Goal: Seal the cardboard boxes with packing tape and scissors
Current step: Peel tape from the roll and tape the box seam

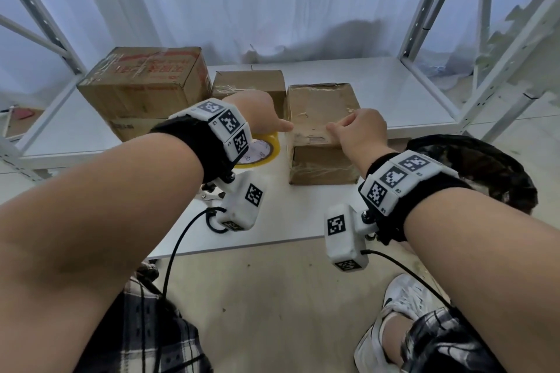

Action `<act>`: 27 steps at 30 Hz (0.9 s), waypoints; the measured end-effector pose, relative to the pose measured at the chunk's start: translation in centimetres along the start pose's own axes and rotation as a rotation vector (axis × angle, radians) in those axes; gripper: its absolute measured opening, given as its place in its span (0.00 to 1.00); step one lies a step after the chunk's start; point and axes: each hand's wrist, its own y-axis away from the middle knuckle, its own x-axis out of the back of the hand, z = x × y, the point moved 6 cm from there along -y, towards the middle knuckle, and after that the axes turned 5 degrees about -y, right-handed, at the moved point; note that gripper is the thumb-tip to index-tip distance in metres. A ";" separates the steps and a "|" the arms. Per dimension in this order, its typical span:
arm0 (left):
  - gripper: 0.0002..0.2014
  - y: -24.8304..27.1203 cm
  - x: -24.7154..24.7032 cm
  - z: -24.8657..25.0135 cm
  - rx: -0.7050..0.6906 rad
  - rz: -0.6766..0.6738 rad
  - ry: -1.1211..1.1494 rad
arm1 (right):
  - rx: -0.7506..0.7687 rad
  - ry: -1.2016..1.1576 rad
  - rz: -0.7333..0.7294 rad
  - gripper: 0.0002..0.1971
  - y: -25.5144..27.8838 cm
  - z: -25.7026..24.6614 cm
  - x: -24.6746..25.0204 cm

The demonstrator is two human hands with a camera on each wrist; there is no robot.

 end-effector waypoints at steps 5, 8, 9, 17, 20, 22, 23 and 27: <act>0.30 -0.5 -0.5 0.6 -0.003 -0.021 0.003 | -0.025 0.108 -0.026 0.16 -0.3 0.9 -0.3; 0.29 -0.7 -0.7 0.8 -0.006 -0.024 -0.002 | -0.046 0.205 -0.053 0.25 -0.5 1.3 -0.3; 0.29 -0.7 -0.8 0.8 -0.004 -0.031 0.000 | -0.076 0.214 -0.053 0.30 -0.5 1.6 -0.1; 0.28 -0.9 -1.1 0.5 0.000 -0.012 0.065 | 0.568 0.557 -0.356 0.25 2.9 -3.2 -4.0; 0.28 -1.0 -1.5 0.3 -0.006 -0.016 0.107 | 0.410 0.575 -0.480 0.30 2.7 -1.4 -6.2; 0.29 -0.9 -1.8 -0.1 -0.015 -0.038 0.134 | 0.406 0.648 -0.472 0.31 2.4 -0.3 -6.9; 0.30 -1.0 -2.1 -0.3 -0.028 -0.059 0.152 | 0.429 0.669 -0.459 0.31 2.2 -0.1 -6.9; 0.29 -1.2 -3.2 -1.7 -0.042 -0.134 0.300 | 0.505 0.709 -0.413 0.31 1.7 0.2 -6.9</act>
